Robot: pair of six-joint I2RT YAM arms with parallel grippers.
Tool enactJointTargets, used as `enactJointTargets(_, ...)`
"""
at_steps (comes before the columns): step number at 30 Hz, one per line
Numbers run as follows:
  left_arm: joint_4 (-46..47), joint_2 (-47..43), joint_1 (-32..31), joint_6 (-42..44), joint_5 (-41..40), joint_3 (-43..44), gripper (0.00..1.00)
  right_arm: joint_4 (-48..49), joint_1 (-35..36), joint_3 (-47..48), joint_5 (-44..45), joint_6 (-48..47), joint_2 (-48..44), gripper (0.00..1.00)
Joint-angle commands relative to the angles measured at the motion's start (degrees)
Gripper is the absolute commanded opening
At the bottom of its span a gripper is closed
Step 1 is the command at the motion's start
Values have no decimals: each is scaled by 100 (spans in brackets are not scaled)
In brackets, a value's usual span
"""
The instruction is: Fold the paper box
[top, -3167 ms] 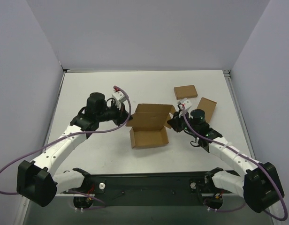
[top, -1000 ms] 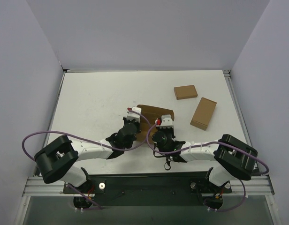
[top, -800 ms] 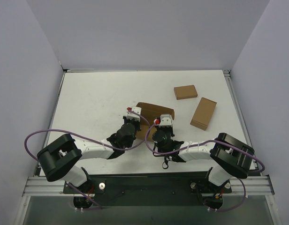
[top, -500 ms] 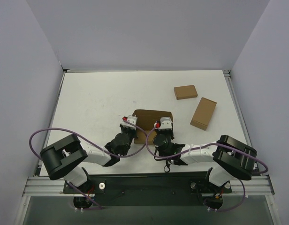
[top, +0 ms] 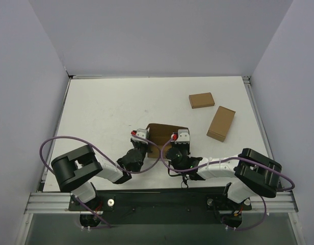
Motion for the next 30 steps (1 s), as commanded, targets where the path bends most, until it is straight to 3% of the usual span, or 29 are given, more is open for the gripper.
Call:
enactJointTargets(1,95,232,-332,-604,440,-98,0,-245,221,110,-628,647,-71,27)
enactJointTargets(23,-195,135,-701,-965,299,184,0,-518,318,48,-777,1069,-88,27)
enactJointTargets(25,-186,39,-701,-798,325,175,0,-518,335,66,-830,1008,-132,30)
enactJointTargets(30,-432,-373,-675,28,518,157,0,-649,511,215,-865,718,-404,50)
